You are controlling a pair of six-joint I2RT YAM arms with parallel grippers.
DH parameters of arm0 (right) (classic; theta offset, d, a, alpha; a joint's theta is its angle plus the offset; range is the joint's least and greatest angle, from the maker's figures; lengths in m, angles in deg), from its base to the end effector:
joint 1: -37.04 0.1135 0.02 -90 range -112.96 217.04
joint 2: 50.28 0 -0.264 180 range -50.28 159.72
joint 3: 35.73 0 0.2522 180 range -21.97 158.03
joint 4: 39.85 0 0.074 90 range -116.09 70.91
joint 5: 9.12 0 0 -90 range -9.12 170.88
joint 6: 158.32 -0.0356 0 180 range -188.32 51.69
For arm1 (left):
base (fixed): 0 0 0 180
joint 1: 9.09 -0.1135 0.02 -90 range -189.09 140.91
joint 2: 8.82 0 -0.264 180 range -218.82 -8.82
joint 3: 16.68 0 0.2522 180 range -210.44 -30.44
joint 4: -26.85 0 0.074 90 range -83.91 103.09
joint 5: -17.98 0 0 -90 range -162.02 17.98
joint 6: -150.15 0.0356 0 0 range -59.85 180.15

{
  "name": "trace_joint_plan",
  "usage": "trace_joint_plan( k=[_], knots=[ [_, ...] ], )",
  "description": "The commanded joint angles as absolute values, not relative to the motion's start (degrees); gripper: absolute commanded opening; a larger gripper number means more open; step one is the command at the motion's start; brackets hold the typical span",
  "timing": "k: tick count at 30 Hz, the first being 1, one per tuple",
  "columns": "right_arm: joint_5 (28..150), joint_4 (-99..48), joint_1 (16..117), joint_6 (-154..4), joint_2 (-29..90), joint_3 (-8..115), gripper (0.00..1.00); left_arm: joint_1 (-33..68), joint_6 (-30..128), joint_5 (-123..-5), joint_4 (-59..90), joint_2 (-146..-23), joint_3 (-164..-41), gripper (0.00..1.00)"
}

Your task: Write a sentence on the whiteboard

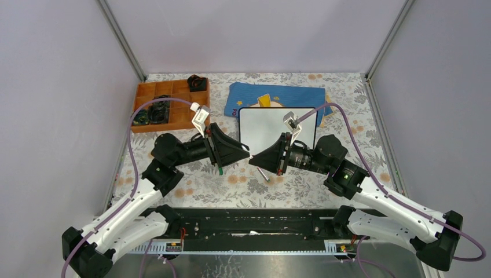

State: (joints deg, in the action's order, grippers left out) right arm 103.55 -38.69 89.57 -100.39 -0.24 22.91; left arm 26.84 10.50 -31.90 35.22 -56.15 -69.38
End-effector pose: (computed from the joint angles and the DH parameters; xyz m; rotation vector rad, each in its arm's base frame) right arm 0.1143 0.1717 0.3674 -0.6412 1.5039 1.4582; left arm 0.1408 -0.1304 0.3553 0.5028 1.5394 -1.6642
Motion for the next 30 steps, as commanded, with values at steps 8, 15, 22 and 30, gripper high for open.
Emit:
trace_joint_plan(
  k=[8, 15, 22, 30],
  knots=[
    [105.1, -42.1, 89.5, -101.0, -0.2, 25.3, 0.0, 28.9, 9.6, -31.5, 40.9, -56.7, -68.8, 0.31],
    [104.8, -41.9, 89.5, -100.9, -0.7, 25.0, 0.0, 29.4, 9.4, -31.6, 41.3, -56.5, -68.5, 0.0],
    [103.3, -43.5, 89.5, -102.8, -1.8, 24.2, 0.36, 29.7, 8.2, -37.7, 42.1, -54.1, -67.4, 0.0],
    [101.7, -44.9, 89.5, -104.9, -2.3, 23.3, 0.58, 29.7, 4.4, -46.0, 44.9, -51.3, -65.4, 0.0]
  ],
)
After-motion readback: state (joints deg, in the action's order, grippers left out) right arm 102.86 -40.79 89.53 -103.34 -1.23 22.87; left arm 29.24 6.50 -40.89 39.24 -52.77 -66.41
